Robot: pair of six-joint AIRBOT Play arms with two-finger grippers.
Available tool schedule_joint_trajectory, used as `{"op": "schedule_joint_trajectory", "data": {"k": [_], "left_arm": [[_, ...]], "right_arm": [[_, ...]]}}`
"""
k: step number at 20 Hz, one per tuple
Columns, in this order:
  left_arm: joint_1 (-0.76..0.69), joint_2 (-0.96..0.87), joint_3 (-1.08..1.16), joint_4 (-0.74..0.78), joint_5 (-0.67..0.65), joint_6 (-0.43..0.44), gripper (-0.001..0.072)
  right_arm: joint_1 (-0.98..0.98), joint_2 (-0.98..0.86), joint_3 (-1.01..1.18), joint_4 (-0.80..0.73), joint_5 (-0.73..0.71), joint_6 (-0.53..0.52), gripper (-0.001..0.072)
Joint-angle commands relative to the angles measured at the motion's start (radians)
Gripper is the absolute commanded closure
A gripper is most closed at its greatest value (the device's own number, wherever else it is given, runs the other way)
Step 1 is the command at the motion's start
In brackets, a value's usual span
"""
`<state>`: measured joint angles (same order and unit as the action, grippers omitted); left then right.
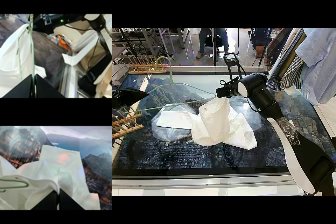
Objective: Fold the clothes and pants, and hang the long-sleeved shirts on hangers.
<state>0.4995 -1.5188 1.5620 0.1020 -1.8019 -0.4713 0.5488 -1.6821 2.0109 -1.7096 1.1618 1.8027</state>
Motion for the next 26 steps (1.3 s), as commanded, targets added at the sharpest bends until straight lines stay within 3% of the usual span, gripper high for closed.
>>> {"op": "schedule_joint_trajectory", "data": {"k": [1,10,17,26], "left_arm": [[-0.014,-0.023,-0.001,0.017,-0.027,0.002,0.0689],[-0.090,-0.148,0.000,-0.047,0.021,0.008,0.0688],[-0.191,-0.148,0.000,-0.043,0.175,0.007,0.0689],[-0.256,-0.007,0.000,-0.040,0.348,0.026,0.0691]], "right_arm": [[0.000,0.000,0.001,0.000,-0.001,0.014,0.0696],[0.001,0.000,0.001,0.005,0.000,0.016,0.0695],[0.047,0.042,0.002,0.011,0.044,-0.011,0.0695],[0.119,0.168,0.002,0.009,0.097,0.013,0.0695]]}}
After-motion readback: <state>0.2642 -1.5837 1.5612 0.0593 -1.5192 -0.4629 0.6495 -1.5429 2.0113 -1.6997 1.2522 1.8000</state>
